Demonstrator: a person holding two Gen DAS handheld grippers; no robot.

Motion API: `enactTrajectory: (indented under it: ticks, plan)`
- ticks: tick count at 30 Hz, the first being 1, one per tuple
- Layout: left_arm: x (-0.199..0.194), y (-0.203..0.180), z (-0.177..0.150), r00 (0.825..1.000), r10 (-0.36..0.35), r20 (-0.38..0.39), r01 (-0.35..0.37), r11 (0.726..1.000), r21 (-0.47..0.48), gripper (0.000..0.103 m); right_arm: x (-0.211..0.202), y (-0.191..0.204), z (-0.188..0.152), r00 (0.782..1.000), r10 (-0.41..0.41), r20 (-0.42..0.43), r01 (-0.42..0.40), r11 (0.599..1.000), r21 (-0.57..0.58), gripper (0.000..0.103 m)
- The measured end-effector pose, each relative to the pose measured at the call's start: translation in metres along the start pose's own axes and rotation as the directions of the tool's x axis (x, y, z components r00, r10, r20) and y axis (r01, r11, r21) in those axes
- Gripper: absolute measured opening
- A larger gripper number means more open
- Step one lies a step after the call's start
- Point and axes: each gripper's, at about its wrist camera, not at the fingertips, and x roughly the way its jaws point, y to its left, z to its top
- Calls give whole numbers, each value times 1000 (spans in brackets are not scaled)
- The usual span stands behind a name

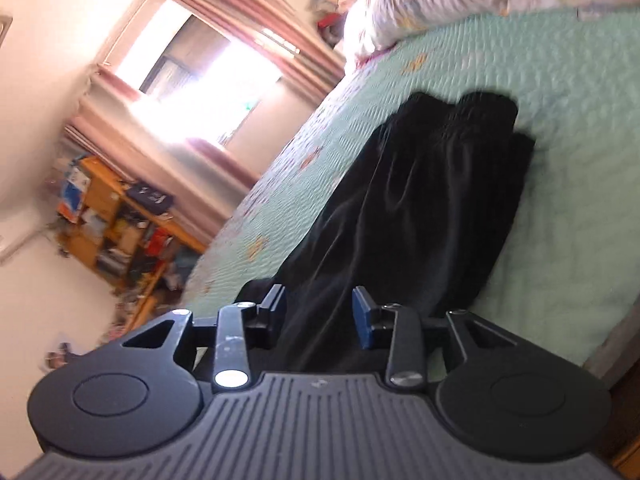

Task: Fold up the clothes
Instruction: 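Hold the left gripper over the flattened sweatpants while the right gripper pushes the waistband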

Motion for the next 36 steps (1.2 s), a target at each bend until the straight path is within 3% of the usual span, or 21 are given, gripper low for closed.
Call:
enactTrajectory:
  ticks: [3, 5, 7, 9, 12, 15, 17, 19, 22, 24, 28, 29, 31, 33, 35, 36]
  plan:
    - [-1, 0, 0, 1000, 0, 1, 0, 1000, 10, 102, 20, -16, -6, 999, -35, -24, 36, 999, 21, 41]
    - [-3, 1, 0, 1000, 5, 1, -5, 1000, 6, 102, 20, -22, -3, 998, -59, 10, 58, 996, 69, 33]
    - [-7, 4, 1, 1000, 12, 5, -12, 1000, -19, 102, 13, -11, 0, 997, -67, 47, 64, 996, 63, 36]
    - [-11, 5, 3, 1000, 11, 19, -10, 998, -55, 102, 11, 5, 2, 999, -18, 49, 17, 1000, 10, 37]
    - [-17, -3, 5, 999, -12, 50, 14, 999, -31, 102, 23, 17, 7, 1000, 25, -2, -25, 999, -20, 39]
    - [-18, -16, 4, 998, -31, 54, 29, 999, 35, 102, 50, 0, 17, 997, -44, -63, 42, 999, -30, 38]
    - [-13, -20, 1, 999, -27, 30, 25, 998, 55, 102, 63, -15, 27, 992, -108, -68, 105, 994, -40, 20]
    - [-5, -18, -2, 1000, -15, 0, 15, 999, 46, 102, 67, -19, 40, 987, -154, -46, 152, 988, -40, 15]
    - [2, -15, -2, 1000, 6, -6, -5, 999, 39, 102, 61, -6, 50, 976, -219, 12, 220, 974, -59, 21]
    - [5, -15, 1, 1000, 17, -7, -16, 999, 40, 102, 53, 9, 47, 986, -162, 42, 165, 983, -84, 31]
    - [9, -19, 0, 999, 43, -17, -42, 997, 64, 102, 75, 16, 46, 992, -124, -36, 118, 983, -140, 41]
    - [10, -20, 0, 999, 48, -17, -47, 996, 76, 102, 85, 10, 48, 985, -159, -61, 149, 979, -140, 40]
    - [11, -22, -2, 998, 55, -18, -53, 994, 95, 102, 100, -2, 53, 965, -252, -77, 238, 958, -158, 0]
    - [10, -21, -3, 998, 53, -15, -51, 994, 97, 102, 98, 10, 55, 958, -285, -26, 276, 944, -180, 0]
    - [10, -20, -3, 999, 52, -13, -50, 995, 92, 102, 94, 25, 56, 950, -310, 31, 310, 930, -200, 13]
    - [10, -21, -2, 998, 55, -15, -53, 995, 88, 102, 93, 37, 53, 958, -280, 53, 285, 930, -234, 24]
